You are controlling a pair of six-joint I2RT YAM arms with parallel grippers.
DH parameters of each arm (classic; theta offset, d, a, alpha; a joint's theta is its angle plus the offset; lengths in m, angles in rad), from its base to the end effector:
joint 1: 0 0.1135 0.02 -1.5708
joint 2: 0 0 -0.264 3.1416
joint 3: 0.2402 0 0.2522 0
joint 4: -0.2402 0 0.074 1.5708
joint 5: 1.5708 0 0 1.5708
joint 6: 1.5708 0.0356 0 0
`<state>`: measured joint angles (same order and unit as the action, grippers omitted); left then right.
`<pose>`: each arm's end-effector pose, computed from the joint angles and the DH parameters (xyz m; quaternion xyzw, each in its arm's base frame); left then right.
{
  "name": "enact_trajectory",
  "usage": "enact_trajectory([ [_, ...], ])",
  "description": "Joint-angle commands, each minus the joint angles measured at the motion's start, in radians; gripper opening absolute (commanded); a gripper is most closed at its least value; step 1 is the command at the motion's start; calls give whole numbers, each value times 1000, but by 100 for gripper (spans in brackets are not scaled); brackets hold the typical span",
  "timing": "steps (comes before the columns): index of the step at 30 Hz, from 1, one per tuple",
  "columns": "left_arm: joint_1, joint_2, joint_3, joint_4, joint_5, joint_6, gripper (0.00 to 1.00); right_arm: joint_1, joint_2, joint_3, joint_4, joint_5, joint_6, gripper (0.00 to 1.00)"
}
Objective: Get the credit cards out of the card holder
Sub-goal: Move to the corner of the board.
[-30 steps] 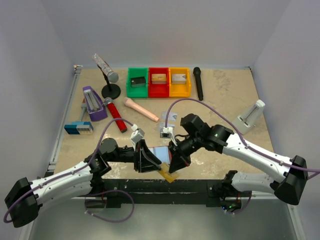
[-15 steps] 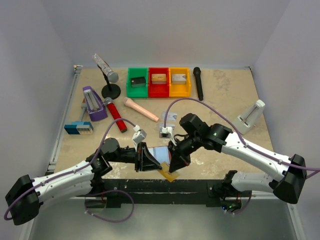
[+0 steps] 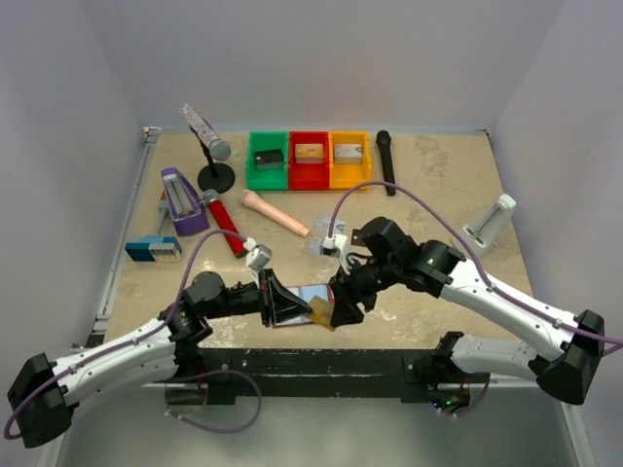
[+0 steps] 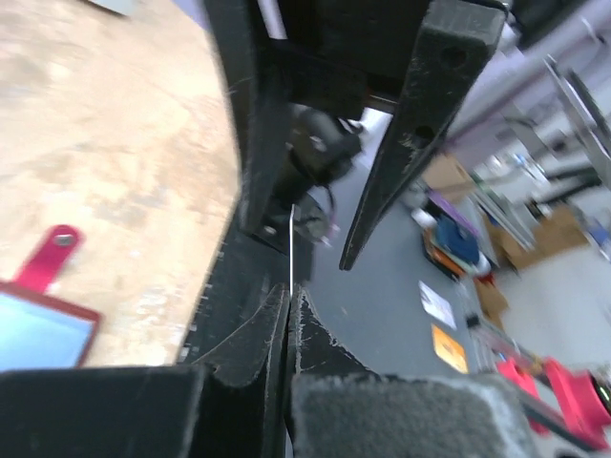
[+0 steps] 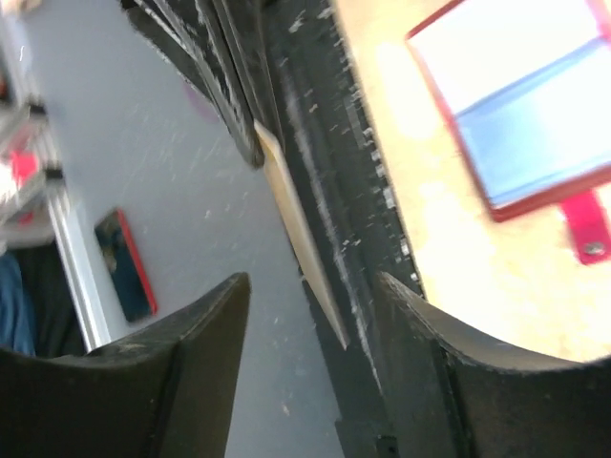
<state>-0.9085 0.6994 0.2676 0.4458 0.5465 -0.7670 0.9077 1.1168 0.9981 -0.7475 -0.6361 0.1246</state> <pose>0.0899 -0.1454 0.2369 0.2395 0.6608 -0.6363 0.3180 0.1194 0.1872 0.3031 -0.4400 0.7829 0.4170 0.1402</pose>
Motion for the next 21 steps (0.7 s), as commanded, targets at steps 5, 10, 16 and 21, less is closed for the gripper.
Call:
enact_trajectory([
  [5,206,-61,-21,-280,-381,-113,0,-147,-167,-50,30,191,142,61],
  [10,290,86,-10,-249,-441,-153,0,-148,-300,-95,40,288,194,62],
  [16,453,313,-36,-102,-378,-198,0,-148,-380,-170,75,277,245,62],
  [21,543,448,18,-35,-312,-184,0,-150,-403,-208,129,219,280,62],
])
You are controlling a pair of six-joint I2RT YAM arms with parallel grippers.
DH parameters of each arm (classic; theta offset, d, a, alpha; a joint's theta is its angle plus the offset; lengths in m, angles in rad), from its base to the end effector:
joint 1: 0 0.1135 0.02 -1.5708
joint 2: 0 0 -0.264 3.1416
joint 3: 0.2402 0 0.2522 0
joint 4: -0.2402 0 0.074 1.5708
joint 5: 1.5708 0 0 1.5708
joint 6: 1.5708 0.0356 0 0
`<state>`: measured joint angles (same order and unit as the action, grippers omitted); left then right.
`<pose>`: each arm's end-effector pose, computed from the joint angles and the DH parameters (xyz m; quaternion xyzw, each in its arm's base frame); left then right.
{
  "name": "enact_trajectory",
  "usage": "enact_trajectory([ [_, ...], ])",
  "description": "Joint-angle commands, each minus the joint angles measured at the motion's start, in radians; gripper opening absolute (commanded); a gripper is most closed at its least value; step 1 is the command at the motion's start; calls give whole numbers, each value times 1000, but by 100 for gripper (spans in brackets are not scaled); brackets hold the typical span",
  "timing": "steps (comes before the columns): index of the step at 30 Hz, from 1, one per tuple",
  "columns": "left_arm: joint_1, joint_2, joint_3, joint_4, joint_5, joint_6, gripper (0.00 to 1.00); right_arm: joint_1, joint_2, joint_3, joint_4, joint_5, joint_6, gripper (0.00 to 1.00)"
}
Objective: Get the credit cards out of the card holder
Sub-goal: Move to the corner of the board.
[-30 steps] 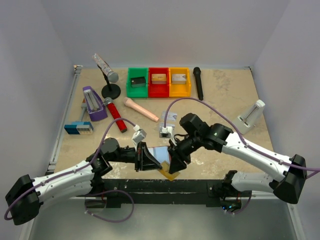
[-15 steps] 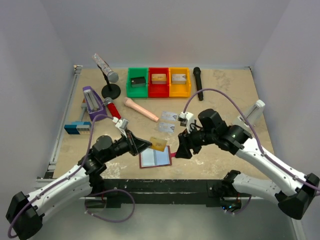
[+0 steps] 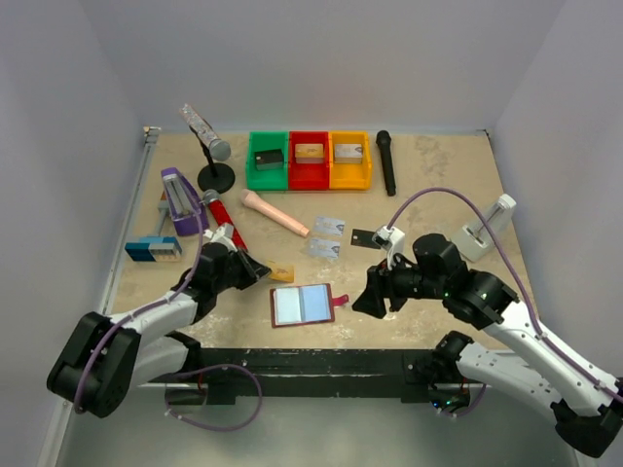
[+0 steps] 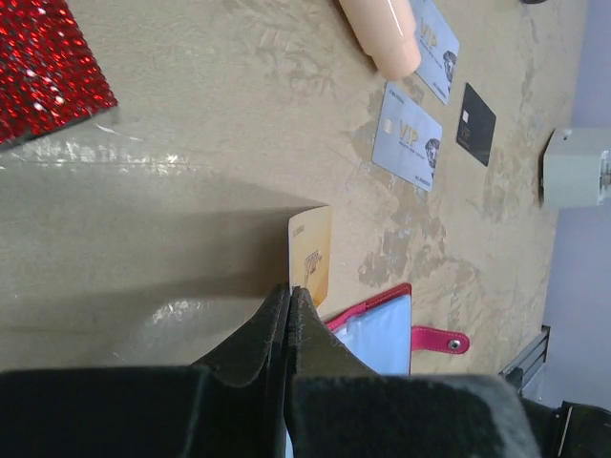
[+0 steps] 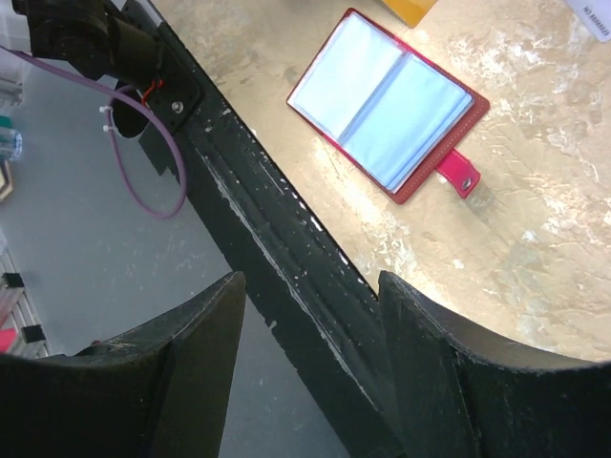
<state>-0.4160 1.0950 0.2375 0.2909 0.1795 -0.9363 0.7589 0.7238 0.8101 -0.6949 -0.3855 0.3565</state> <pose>0.1774 -0.0853 0.1437 -0.1829 0.8548 -0.3612 0.3247 0.0988 0.1121 0.3081 -0.2607 0.8348 0.3845 0.2955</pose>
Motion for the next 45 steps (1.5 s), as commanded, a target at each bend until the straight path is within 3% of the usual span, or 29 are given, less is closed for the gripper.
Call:
enact_trajectory([
  [1,62,66,62,128,58,-16,0,-1,-11,-26,87,-39,53,62],
  [7,71,158,137,143,66,-18,0,-1,0,-46,121,-47,52,62],
  [17,91,365,171,329,121,-79,0,0,14,-51,118,-55,35,62],
  [23,106,407,200,318,130,-64,1,0,20,-55,117,-47,29,62],
  [29,135,424,218,303,155,-47,11,-1,40,-60,118,-46,25,62],
  [39,138,399,240,257,160,-19,46,0,54,-61,110,-41,19,62],
  [45,143,271,273,38,92,39,54,0,52,-51,74,-13,15,62],
])
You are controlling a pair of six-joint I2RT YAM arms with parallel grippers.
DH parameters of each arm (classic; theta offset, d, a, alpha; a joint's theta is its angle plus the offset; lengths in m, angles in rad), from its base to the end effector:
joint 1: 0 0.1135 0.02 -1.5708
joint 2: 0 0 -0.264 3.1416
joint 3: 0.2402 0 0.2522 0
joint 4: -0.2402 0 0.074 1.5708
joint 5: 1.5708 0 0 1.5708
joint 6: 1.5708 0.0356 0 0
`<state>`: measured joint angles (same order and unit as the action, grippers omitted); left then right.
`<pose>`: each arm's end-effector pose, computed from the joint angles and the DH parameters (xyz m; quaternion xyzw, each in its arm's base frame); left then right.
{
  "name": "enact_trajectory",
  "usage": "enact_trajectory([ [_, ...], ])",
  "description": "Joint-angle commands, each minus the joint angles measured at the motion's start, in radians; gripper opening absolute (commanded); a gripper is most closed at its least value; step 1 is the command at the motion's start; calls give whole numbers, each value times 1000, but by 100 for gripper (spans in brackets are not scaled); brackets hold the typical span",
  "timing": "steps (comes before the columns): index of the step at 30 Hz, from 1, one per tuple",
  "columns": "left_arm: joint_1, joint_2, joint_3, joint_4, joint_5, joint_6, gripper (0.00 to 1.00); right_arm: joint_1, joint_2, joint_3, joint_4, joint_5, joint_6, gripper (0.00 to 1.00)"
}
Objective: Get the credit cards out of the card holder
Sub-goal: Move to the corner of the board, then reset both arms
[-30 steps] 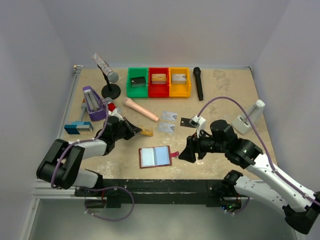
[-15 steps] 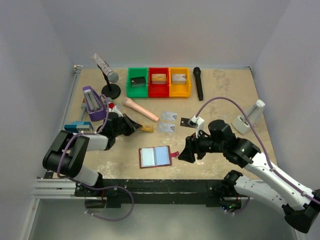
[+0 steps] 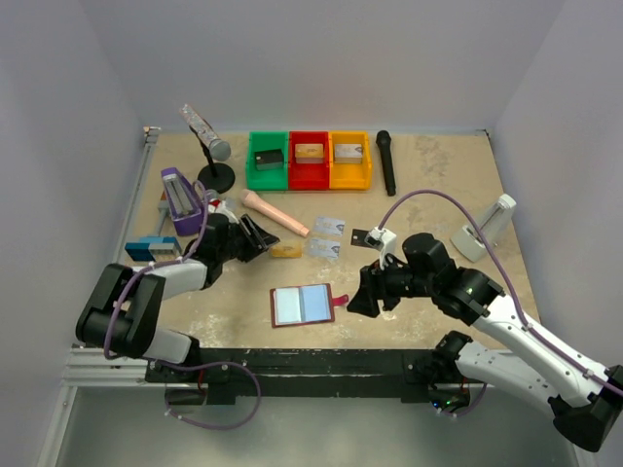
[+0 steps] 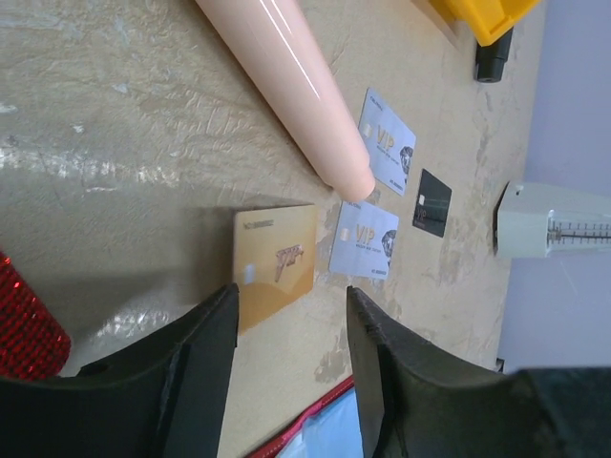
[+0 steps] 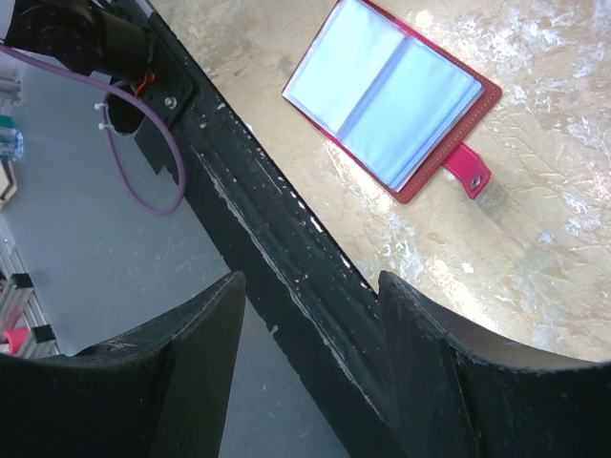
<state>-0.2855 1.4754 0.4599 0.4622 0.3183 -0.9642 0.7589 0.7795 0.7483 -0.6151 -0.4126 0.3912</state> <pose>0.2528 -0.0858 0.1431 -0.2142 0.8388 -0.3936 0.3091 0.1092 0.1232 0.2872 -0.2500 0.8446 0.3913 0.2666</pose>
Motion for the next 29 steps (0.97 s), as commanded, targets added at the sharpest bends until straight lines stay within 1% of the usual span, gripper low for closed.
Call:
enact_trajectory([
  [1,12,-130,59,-167,-54,85,56,0,-3,11,-6,17,-20,62],
  [4,14,-219,91,-302,-90,125,58,0,-5,8,-6,27,-17,62],
  [7,12,-352,103,-460,-152,148,64,0,-19,3,-17,63,-17,62],
  [9,9,-459,115,-647,-224,159,68,0,-46,2,-37,133,-20,62],
  [10,8,-521,120,-751,-279,154,73,0,-60,-3,-44,164,-18,62],
  [11,8,-573,120,-831,-313,151,75,0,-78,-7,-51,204,-18,62],
  [12,6,-633,120,-931,-381,141,76,-1,-100,-12,-64,243,-18,62],
  [13,5,-682,123,-1020,-442,124,80,0,-118,-15,-77,276,-18,62],
  [15,5,-785,126,-1181,-528,101,81,0,-161,-33,-86,333,-15,63],
  [16,5,-823,132,-1235,-557,98,88,0,-186,-49,-81,360,-6,63],
  [17,5,-874,141,-1295,-583,90,99,2,-203,-65,-68,385,6,63],
  [18,-6,-909,152,-1310,-597,79,100,0,-219,-79,-54,402,17,63],
  [20,-14,-973,158,-1301,-576,94,100,0,-238,-87,-38,432,41,63],
  [23,-14,-1036,155,-1290,-579,102,100,0,-241,-64,-55,484,69,63],
  [26,-14,-1032,171,-1306,-570,116,100,-1,-244,-49,-61,508,95,63],
  [29,-14,-1000,186,-1327,-573,99,100,2,-230,-26,-75,583,153,64],
])
